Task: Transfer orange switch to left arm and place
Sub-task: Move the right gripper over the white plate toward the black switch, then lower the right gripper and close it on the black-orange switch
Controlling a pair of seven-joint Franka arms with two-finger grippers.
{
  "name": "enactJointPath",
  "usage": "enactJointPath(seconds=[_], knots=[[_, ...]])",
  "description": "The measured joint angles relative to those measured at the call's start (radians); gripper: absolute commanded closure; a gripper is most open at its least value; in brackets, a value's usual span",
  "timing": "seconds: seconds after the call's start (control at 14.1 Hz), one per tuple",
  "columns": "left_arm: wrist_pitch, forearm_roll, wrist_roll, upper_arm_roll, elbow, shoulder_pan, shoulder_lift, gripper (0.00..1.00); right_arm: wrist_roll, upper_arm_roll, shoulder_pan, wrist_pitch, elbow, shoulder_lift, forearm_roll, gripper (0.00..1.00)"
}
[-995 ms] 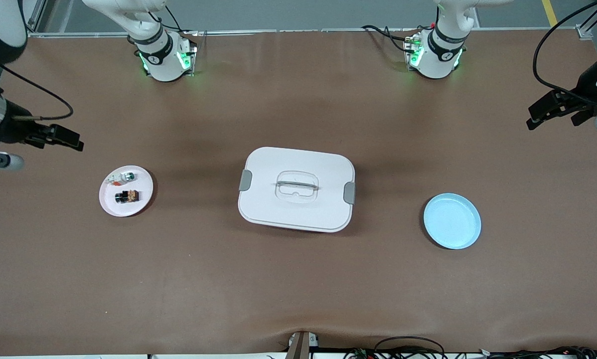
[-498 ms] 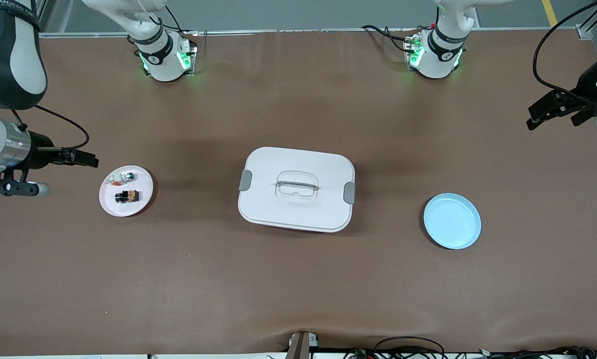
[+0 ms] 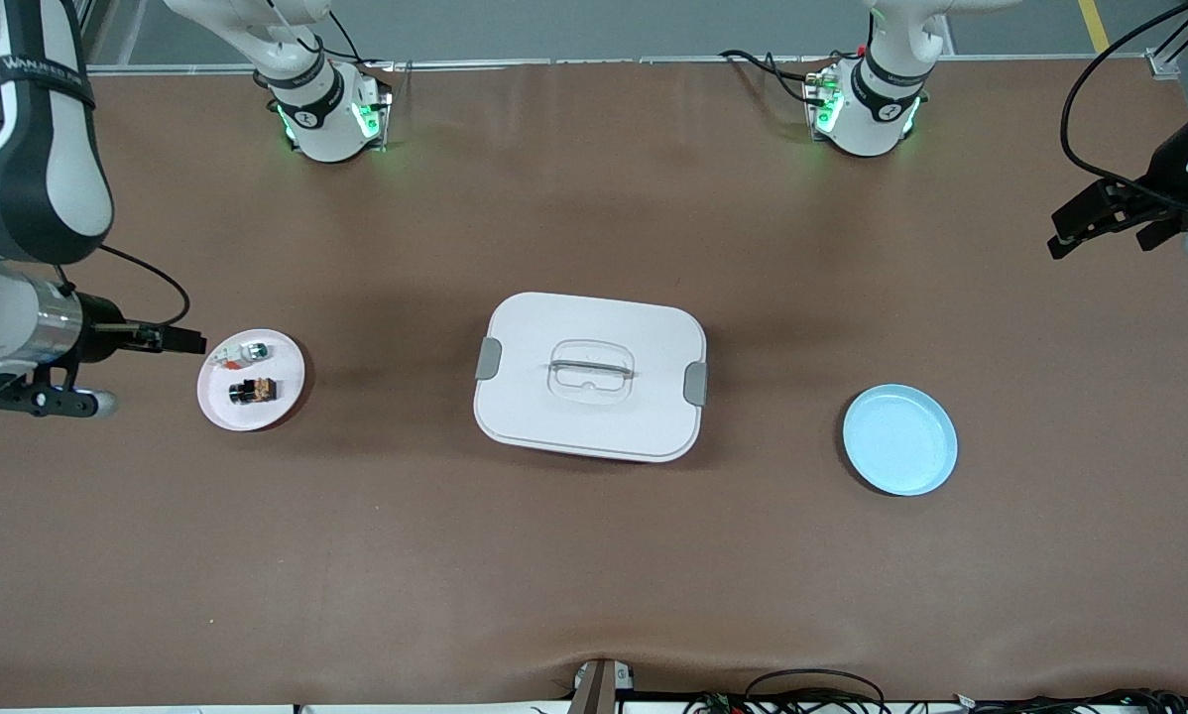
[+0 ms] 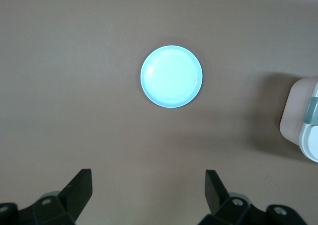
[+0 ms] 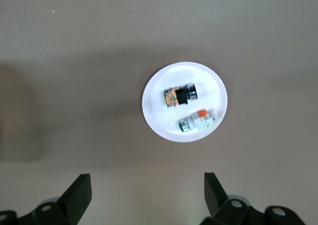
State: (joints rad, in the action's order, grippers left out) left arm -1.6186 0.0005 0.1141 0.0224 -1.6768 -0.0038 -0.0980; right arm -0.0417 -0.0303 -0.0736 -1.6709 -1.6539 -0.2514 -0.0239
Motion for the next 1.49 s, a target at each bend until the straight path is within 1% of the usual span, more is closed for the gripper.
enactJointPath(seconds=[0.21,0.43,0.64,0.85,1.21,1.49], knots=[[0.0,0.0,0.0,0.0,0.0,0.0,0.0,0.0,0.07,0.001,-0.01,-0.097,-0.068,-0.016,0.0,0.0],[0.0,0.0,0.0,0.0,0.0,0.001,0.0,0.0,0.165,0.002,-0.034,-0.239,-0.166,-0.02,0.006,0.0],[0.0,0.0,0.0,-0.001,0.0,0.001,0.0,0.0,0.191,-0.001,-0.035,-0.383,-0.267,-0.021,0.088,0.0],[0.0,0.0,0.0,-0.001,0.0,0.001,0.001,0.0,0.192,-0.004,-0.033,-0.489,-0.348,-0.023,0.107,0.0],[0.0,0.0,0.0,-0.002,0.0,0.001,0.001,0.0,0.198,-0.004,-0.033,-0.65,-0.437,-0.063,0.108,0.0],[0.0,0.0,0.0,-0.002,0.0,0.002,0.001,0.0,0.201,-0.004,-0.033,-0.709,-0.457,-0.113,0.109,0.0]])
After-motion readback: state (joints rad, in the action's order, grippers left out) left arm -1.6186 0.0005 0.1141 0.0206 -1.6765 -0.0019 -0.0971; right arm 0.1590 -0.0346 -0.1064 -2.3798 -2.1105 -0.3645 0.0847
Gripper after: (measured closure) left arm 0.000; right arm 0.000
